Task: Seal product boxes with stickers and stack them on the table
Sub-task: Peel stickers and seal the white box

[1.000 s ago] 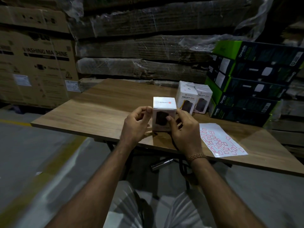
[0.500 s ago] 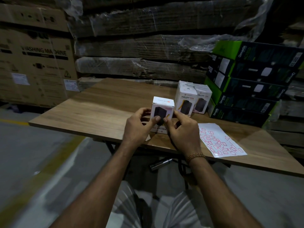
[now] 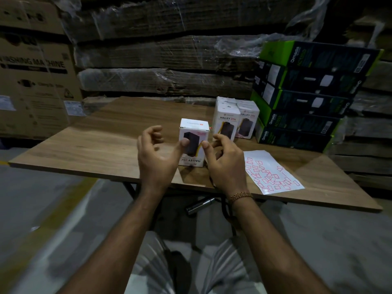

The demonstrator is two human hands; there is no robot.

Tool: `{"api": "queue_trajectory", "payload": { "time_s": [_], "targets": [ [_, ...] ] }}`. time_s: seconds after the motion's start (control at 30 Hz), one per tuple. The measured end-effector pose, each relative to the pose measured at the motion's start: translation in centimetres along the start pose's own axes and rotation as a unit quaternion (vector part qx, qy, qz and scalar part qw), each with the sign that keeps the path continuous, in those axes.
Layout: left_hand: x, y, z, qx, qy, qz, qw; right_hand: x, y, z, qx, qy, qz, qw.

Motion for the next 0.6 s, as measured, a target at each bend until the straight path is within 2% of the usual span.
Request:
{"api": "queue_trajectory", "payload": {
  "time_s": [0.07, 0.1, 0.17, 0.23, 0.3, 0.37, 0.5, 0.6],
  "targets": [
    [1.8, 0.0, 2.8, -0.014, 0.116, 0.068, 0.991, 0.1, -0.1, 0.5, -0.038, 0.033, 0.001, 0.999],
    [2.8, 0.6, 4.3, -0.026, 0.17, 0.071, 0.982, 0.2, -0.1, 0.8, -0.056, 0.045, -0.001, 0.997],
    [4.6, 2.7, 6.8, -0.033, 0.257, 0.032, 0.965, 0.1, -0.2, 1.1, -0.095, 0.062, -0.005, 0.994],
    [5.6, 5.2, 7.7, -0.011, 0.285, -0.019, 0.958, 0.0, -0.6, 1.9, -0.152, 0.096, 0.013, 0.984],
    [5.9, 7.6, 7.8, 0.015, 0.281, -0.068, 0.957, 0.0, -1.5, 3.3, -0.207, 0.148, 0.05, 0.966],
    [5.8, 10.0, 7.4, 0.015, 0.264, -0.118, 0.957, 0.1, -2.9, 5.2, -0.206, 0.17, 0.081, 0.96],
    [4.7, 15.3, 4.9, -0.023, 0.161, -0.252, 0.954, 0.2, -6.2, 10.6, -0.11, 0.182, 0.086, 0.973],
    [3.8, 18.4, 1.9, -0.07, 0.039, -0.339, 0.937, 0.4, -8.3, 13.5, -0.018, 0.194, 0.066, 0.979]
  ]
}}
Point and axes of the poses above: each hand's wrist, its own x-axis away from the middle knuckle, its own y-axis out of the palm, z = x × y, the point moved 6 cm from there along -x, towards the middle knuckle, and after that the axes turned 14 degrees about x, right-handed, at the moved point
